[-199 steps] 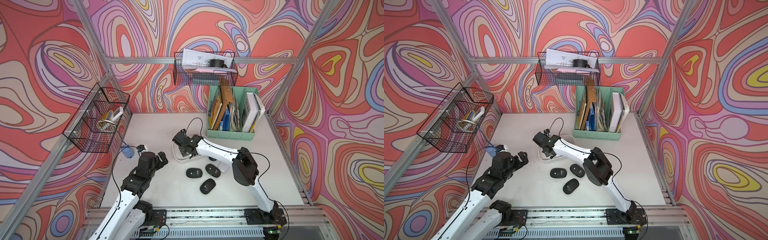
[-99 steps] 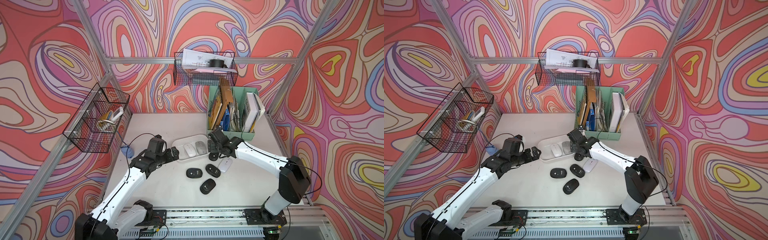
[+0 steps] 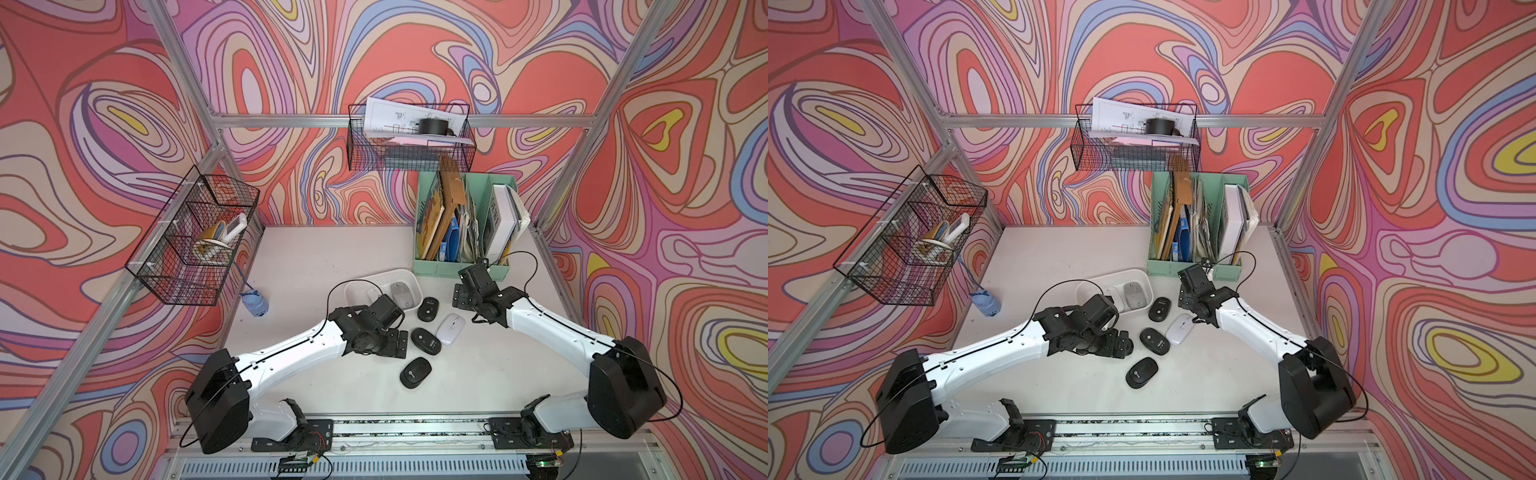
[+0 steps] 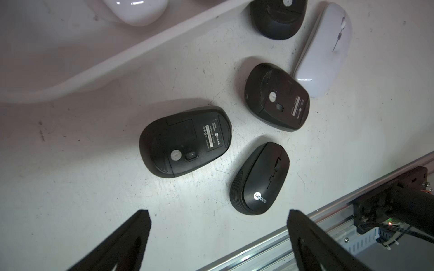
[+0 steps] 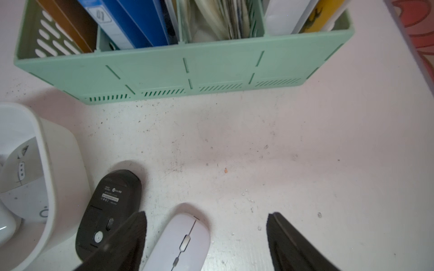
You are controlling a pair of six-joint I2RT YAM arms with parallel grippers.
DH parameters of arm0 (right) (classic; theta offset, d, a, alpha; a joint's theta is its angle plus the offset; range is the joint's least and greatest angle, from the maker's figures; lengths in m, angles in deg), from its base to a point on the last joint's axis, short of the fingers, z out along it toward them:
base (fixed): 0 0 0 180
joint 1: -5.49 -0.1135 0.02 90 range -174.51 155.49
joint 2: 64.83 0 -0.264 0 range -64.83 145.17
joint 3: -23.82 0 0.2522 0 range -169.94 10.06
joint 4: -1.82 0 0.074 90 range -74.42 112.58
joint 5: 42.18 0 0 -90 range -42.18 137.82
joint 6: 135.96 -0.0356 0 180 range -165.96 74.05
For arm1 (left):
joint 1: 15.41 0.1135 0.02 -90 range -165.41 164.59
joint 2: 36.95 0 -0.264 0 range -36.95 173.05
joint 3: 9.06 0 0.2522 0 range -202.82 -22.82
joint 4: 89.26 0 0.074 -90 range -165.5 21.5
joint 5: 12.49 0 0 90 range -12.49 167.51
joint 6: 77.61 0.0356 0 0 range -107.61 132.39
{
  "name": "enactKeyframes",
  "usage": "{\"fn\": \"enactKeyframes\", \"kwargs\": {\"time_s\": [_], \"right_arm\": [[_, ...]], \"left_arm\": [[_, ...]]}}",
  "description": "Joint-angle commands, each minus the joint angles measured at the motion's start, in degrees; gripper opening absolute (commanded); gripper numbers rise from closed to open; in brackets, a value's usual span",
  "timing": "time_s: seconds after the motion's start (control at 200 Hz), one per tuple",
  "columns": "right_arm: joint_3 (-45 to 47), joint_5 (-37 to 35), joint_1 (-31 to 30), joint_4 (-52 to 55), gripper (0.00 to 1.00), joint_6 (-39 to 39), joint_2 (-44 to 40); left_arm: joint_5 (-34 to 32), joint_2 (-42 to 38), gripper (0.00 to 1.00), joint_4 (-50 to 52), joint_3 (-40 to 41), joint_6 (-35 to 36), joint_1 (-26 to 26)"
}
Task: Put the mouse in the storage box
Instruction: Pick up the mouse from the center of the board.
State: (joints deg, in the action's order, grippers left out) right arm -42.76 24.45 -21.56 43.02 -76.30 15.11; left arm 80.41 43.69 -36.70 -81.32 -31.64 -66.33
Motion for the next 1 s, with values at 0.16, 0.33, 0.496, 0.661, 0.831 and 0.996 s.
{"fn": "enactKeyframes", "kwargs": {"time_s": [0.16, 0.33, 0.496, 0.661, 0.831, 0.996], "right_arm": [[5.97, -8.03, 0.18, -3.43, 0.79, -0.1, -7.94], [10.49, -12.92, 0.24, -4.57, 0.81, 0.28, -13.52], [12.27, -12.0, 0.18, -5.99, 0.81, 0.3, -15.56], [12.64, -13.19, 0.2, -5.9, 0.8, -0.85, -14.41], [12.56, -12.61, 0.23, -6.25, 0.8, -1.0, -13.41], [12.3, -12.22, 0.22, -6.09, 0.81, -1.02, -13.23]], "left_arm": [[-3.24, 14.47, 0.9, -1.82, -12.06, -2.49, -4.98], [-4.42, 20.79, 0.88, 0.01, -15.5, -5.08, -5.95], [-4.63, 23.44, 0.91, -2.05, -15.35, -7.2, -5.98], [-3.89, 25.87, 0.92, -5.96, -15.85, -7.89, -5.87], [-2.18, 28.55, 0.88, -6.16, -16.54, -9.38, -4.72], [-0.62, 31.36, 0.85, -6.66, -17.69, -9.49, -4.41]]}}
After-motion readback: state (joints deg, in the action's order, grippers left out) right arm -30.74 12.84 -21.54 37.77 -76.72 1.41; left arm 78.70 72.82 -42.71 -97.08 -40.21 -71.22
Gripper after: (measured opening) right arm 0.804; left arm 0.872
